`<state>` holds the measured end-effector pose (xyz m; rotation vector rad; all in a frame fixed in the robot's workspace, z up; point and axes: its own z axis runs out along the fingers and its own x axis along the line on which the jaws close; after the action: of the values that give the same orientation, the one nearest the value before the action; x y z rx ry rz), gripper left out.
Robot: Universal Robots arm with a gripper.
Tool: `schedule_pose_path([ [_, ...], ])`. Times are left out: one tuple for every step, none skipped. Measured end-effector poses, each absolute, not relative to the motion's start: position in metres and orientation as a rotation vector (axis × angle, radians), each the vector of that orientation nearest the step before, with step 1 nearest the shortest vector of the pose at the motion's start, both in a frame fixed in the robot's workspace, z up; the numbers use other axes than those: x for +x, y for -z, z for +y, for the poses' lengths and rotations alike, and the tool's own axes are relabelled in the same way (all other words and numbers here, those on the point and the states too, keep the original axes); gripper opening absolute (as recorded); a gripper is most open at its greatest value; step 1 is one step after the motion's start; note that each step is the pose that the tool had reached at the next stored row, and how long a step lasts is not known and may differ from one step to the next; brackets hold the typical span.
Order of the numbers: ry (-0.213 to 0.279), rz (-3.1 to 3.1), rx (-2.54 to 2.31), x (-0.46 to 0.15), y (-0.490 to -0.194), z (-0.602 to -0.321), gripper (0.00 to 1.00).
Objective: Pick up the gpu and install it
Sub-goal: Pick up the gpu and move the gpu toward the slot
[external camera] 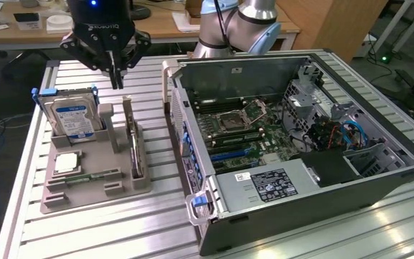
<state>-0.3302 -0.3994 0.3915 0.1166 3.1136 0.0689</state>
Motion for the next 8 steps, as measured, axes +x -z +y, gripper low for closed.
schedule_pose_path([
  [-0.069,3.114,0.117,-0.3302,-0.3915,-0.3994,0.17],
  [-0.069,3.114,0.117,-0.3302,-0.3915,-0.3994,0.17],
  [-0.069,3.114,0.117,-0.3302,-0.3915,-0.3994,0.23],
  [-0.069,3.114,0.117,-0.3302,-0.3915,-0.3994,0.29],
  [-0.069,3.114,0.117,-0.3302,-0.3915,-0.3994,0.35],
  [-0.069,3.114,0.117,-0.3302,-0.3915,-0.3994,0.35],
  [-0.069,3.114,0.117,-0.3302,-0.3915,-0.3994,0.41],
  [-0.069,3.114,0.117,-0.3302,-0.3915,-0.3995,0.47],
])
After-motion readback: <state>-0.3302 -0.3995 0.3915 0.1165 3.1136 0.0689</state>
